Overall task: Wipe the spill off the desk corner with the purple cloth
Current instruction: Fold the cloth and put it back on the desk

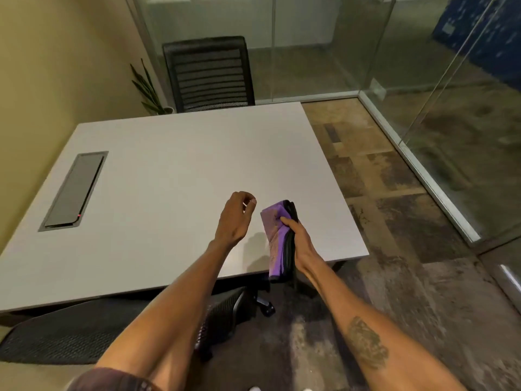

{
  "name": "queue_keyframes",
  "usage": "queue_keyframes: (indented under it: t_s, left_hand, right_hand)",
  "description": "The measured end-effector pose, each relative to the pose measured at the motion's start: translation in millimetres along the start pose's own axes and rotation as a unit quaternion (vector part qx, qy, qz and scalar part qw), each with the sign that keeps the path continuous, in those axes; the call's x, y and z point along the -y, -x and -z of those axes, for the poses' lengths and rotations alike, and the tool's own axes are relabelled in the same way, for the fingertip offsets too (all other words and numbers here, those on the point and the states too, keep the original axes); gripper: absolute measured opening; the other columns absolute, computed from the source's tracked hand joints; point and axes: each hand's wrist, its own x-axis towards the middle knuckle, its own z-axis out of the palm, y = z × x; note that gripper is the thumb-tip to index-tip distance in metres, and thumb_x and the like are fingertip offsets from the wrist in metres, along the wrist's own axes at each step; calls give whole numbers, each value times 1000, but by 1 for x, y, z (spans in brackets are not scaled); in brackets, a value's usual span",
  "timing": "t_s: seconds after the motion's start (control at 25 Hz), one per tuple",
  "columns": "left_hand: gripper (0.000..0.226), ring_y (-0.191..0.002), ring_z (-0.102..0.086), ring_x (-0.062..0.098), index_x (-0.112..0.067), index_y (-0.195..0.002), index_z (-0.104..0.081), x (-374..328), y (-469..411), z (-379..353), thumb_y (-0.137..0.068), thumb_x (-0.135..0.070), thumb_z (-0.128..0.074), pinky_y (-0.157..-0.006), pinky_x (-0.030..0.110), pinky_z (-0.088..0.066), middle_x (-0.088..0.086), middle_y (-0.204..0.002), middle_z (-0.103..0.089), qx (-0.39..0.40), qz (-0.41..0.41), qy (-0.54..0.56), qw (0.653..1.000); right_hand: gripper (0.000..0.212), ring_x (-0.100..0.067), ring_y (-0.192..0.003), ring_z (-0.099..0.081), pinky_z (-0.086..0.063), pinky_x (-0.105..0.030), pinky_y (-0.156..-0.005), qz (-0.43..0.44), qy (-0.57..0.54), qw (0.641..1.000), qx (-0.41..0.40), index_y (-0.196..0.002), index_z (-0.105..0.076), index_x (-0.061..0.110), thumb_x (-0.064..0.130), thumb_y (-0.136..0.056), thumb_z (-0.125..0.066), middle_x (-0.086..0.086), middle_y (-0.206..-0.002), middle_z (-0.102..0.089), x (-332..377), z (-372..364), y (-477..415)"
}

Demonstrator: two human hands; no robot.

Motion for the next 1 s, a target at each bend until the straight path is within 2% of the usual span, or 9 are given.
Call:
queue_keyframes:
  t_s: [0.08,0.16,0.28,0.4,0.52,0.68,0.88,1.0]
  left_hand:
    - [16,-93,-60,12,-23,-108,-60,-19,4,0,-102,-33,-49,-80,27,-44,-7,-109,-63,-23,5,5,1000]
    - [16,-93,-62,9,-24,-107,-61,-37,9,1,-101,-35,-51,-76,22,-43,-10,-105,-63,-49,4,15,999]
    - [20,-95,-63,8,-27,-111,-64,-62,18,1,-100,-38,-51,-78,21,-46,-12,-105,-66,-74,-16,28,997]
    - [20,-93,-63,13,-34,-114,-63,-83,22,4,-100,-36,-48,-81,27,-50,-7,-104,-67,-93,-43,13,995]
    - [17,-88,-61,12,-45,-112,-54,-105,21,16,-99,-35,-48,-74,22,-45,-8,-99,-64,-117,-56,-15,991]
    - [20,-91,-61,10,-39,-114,-55,-125,26,25,-94,-45,-53,-71,19,-43,-14,-105,-61,-175,-23,-29,984]
    - [36,-93,-58,17,-24,-118,-62,-130,37,44,-89,-46,-63,-75,28,-49,-4,-108,-64,-203,-34,-127,970]
    - [42,-94,-56,23,-19,-126,-60,-127,40,67,-89,-38,-69,-78,35,-53,2,-114,-63,-242,-13,-159,957]
  right_hand:
    - [34,-27,-85,-66,-58,-37,-78,40,7,999,-1,-124,-62,12,28,-93,-63,-14,-98,-69,20,-12,6]
    - [32,-28,-88,-69,-60,-34,-74,74,50,996,-14,-122,-62,17,30,-93,-65,-12,-103,-71,37,-21,12]
    - [24,-26,-85,-72,-60,-32,-70,116,106,987,-44,-109,-67,19,32,-89,-69,-8,-96,-75,63,-32,24]
    - [15,-19,-78,-70,-53,-22,-61,164,157,973,-44,-99,-68,21,32,-89,-69,0,-88,-74,88,-42,36]
    - [15,-16,-74,-65,-47,-23,-60,193,211,958,-32,-86,-65,18,32,-89,-67,-1,-83,-70,109,-48,42]
    - [12,-16,-74,-65,-53,-28,-67,239,220,945,-41,-83,-67,14,26,-85,-68,-1,-80,-71,130,-66,50]
    - [20,-22,-74,-65,-54,-35,-68,227,212,948,-73,-70,-62,18,32,-73,-76,-1,-75,-70,146,-111,64]
    - [20,-23,-79,-67,-57,-38,-71,228,220,947,-53,-74,-64,20,35,-75,-77,0,-78,-71,143,-140,73]
